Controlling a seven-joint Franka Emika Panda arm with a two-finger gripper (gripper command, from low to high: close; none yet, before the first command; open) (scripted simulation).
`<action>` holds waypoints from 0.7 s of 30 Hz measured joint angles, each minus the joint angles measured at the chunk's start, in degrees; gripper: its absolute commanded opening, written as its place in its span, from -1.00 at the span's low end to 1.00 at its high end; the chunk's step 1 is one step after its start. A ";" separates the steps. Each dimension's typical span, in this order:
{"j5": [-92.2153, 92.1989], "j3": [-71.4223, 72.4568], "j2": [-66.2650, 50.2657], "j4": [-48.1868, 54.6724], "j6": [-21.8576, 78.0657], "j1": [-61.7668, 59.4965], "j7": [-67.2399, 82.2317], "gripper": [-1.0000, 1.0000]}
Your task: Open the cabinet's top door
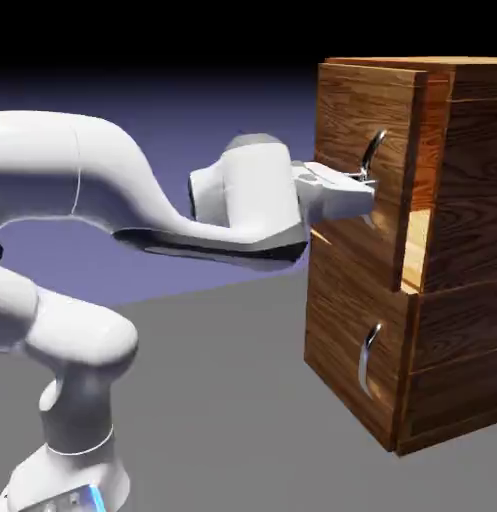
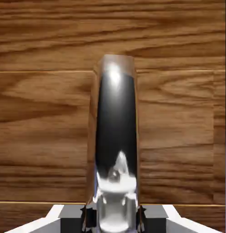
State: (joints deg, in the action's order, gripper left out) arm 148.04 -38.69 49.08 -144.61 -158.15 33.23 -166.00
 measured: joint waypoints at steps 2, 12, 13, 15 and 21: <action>-2.94 4.08 0.28 -2.07 1.13 -4.15 0.02 -1.00; -18.17 24.83 3.23 -9.60 2.96 -24.17 0.05 -1.00; -19.77 26.91 3.69 -10.13 2.77 -26.16 0.08 -1.00; -22.62 30.99 4.56 -10.94 1.90 -30.29 0.00 -1.00; -36.64 39.94 9.97 -15.00 4.17 -36.08 6.33 -1.00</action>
State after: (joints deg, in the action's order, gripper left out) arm 111.39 1.25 59.05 -159.60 -153.97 -2.85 -159.67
